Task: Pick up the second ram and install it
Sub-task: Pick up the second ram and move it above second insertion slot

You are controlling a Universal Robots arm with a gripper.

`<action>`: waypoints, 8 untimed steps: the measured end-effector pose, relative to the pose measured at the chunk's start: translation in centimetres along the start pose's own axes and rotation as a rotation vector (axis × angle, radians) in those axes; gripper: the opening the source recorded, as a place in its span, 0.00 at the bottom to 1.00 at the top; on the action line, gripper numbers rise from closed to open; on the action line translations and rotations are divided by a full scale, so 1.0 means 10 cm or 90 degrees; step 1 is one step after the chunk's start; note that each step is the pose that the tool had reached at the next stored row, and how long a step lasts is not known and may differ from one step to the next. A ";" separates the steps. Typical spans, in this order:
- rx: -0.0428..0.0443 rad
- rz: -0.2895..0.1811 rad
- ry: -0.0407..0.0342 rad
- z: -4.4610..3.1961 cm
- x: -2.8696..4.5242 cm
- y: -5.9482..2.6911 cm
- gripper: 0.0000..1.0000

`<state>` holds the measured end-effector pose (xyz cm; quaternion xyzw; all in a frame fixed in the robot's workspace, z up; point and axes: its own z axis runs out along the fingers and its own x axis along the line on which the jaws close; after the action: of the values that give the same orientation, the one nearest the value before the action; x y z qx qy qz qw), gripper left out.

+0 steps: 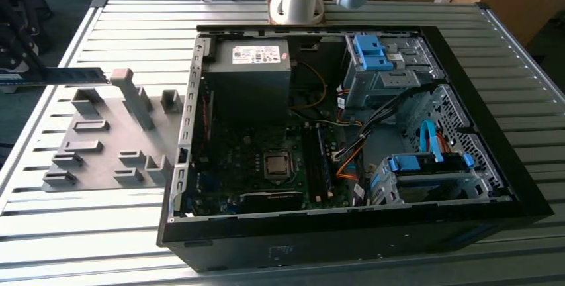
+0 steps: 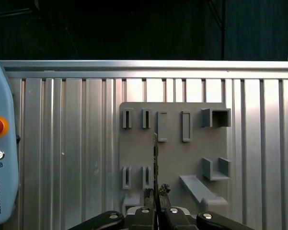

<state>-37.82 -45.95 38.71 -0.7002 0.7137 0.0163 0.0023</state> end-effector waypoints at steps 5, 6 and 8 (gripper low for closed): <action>0.0000 0.000 0.0000 0.000 -0.001 -0.024 0.14; 0.0000 0.000 0.0000 0.000 0.000 -0.024 0.14; -0.0001 0.000 0.0001 -0.001 -0.001 -0.025 0.14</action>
<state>-37.56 -45.95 38.72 -0.7002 0.7137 0.0163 0.0023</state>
